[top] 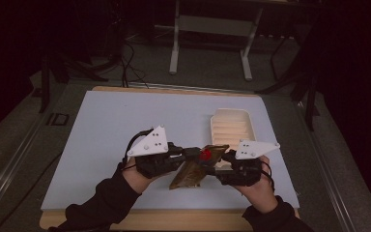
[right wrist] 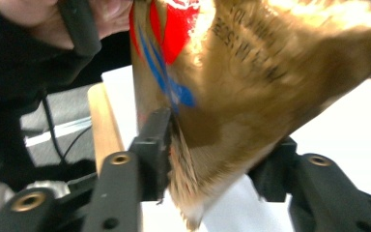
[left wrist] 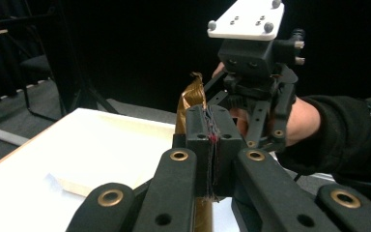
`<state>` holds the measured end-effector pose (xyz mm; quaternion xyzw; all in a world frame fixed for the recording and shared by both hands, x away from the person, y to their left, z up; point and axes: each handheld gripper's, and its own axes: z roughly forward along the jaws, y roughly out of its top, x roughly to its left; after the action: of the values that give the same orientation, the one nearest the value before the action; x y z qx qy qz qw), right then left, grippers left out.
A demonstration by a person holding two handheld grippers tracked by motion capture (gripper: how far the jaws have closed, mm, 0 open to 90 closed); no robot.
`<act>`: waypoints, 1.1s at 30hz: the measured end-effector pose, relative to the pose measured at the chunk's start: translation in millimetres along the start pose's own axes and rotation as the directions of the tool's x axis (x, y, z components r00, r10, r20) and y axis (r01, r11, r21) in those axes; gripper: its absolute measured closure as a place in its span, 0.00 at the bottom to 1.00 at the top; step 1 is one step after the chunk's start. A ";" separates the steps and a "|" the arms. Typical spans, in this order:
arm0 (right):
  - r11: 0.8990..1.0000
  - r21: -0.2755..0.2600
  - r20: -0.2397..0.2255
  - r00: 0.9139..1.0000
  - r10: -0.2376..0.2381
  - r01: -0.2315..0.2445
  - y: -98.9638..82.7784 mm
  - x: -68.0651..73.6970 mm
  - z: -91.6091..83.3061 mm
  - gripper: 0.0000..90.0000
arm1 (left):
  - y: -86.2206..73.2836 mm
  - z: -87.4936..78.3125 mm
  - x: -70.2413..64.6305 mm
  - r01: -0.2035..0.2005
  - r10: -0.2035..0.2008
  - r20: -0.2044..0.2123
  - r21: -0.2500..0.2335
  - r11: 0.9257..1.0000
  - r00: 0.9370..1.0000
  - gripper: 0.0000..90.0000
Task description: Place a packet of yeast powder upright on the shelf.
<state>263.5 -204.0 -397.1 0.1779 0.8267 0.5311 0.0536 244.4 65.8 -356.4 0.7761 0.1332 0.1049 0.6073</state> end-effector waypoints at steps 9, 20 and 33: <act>0.999 0.026 -0.060 0.997 -0.039 0.041 1.7 -3.2 1.3 0.81 | -3.7 -3.3 6.4 0.012 -0.012 -0.017 0.018 1.000 1.000 0.99; 0.997 0.046 -0.107 0.993 -0.054 0.059 2.9 -8.4 -0.1 0.82 | -4.9 -10.6 12.2 0.032 -0.033 -0.016 -0.052 0.998 0.999 0.57; 0.992 0.018 -0.034 0.991 -0.127 0.127 23.4 -28.6 -22.5 0.82 | -33.6 -24.8 21.7 0.120 -0.121 -0.097 -0.021 0.993 0.988 0.02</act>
<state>289.5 -224.7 -369.3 0.1168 0.8425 0.5209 0.0719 254.1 103.3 -383.1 0.7560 0.2089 0.1070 0.6111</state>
